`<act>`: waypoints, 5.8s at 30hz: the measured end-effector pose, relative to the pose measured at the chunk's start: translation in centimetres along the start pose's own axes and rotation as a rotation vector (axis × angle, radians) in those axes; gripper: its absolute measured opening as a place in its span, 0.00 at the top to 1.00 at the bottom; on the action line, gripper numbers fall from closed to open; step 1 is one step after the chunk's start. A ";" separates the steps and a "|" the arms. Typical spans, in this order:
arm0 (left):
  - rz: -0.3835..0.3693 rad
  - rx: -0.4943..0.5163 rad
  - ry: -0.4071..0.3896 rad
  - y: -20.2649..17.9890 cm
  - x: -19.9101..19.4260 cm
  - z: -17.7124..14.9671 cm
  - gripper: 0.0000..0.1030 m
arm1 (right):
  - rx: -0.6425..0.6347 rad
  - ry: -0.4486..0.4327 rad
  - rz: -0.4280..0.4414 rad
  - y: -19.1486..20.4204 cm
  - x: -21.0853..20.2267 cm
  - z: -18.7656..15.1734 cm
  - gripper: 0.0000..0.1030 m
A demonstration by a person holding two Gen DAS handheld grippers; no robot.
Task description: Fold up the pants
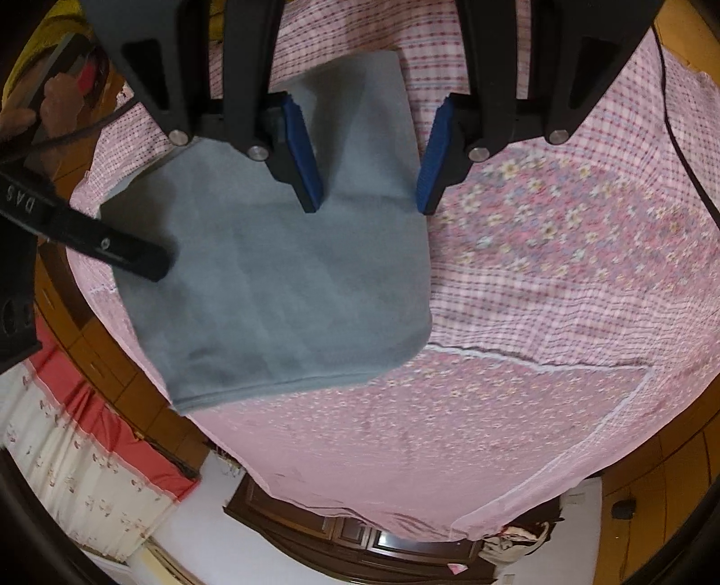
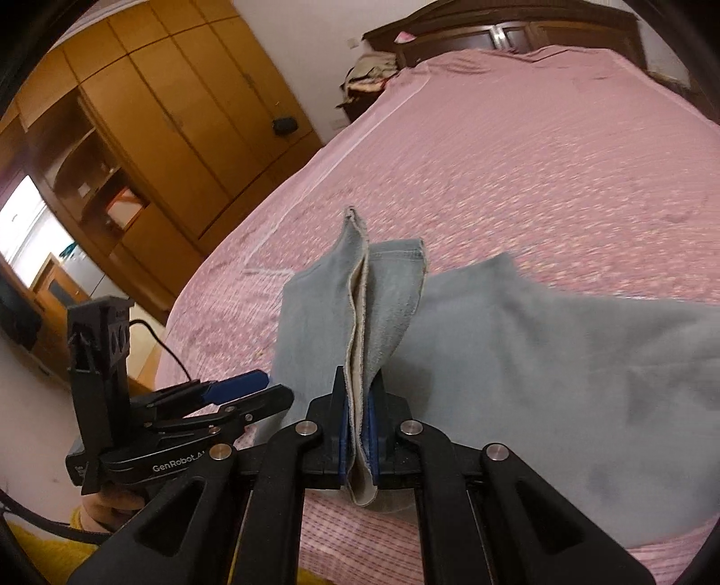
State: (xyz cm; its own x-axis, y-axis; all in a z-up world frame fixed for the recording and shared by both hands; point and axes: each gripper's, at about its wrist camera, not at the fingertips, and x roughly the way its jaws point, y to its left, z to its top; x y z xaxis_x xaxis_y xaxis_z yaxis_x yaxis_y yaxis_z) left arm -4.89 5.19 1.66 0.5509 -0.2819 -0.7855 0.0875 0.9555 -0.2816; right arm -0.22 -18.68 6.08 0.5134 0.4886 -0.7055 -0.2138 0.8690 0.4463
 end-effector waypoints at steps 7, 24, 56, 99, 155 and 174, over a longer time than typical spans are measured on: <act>-0.025 0.054 0.013 -2.1 1.4 0.7 0.55 | 0.057 -0.044 -0.089 -3.3 -3.3 0.2 0.93; -0.106 0.154 0.048 -7.7 4.8 2.4 0.55 | 0.169 -0.129 -0.288 -9.5 -11.2 0.1 0.93; -0.095 0.196 0.088 -10.0 8.1 3.1 0.55 | 0.315 -0.109 -0.452 -15.5 -13.1 -2.2 0.93; -0.199 0.229 0.178 -9.6 14.6 14.0 0.82 | 0.281 -0.025 -0.626 -18.5 -9.1 -3.0 0.86; -0.163 0.186 0.170 -8.9 6.0 -1.9 0.73 | 0.214 -0.010 -0.669 -17.9 -10.1 -7.3 0.70; -0.106 0.122 0.145 -4.4 2.6 0.2 0.57 | 0.247 -0.088 -0.647 -15.0 -13.9 -7.5 0.68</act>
State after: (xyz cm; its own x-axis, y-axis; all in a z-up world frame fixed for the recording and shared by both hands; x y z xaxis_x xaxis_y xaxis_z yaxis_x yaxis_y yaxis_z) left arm -3.64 0.23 0.98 0.4091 -0.3828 -0.8283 0.2438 0.9206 -0.3051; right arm -10.38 -37.93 4.99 0.5418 -0.1380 -0.8291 0.3471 0.9351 0.0711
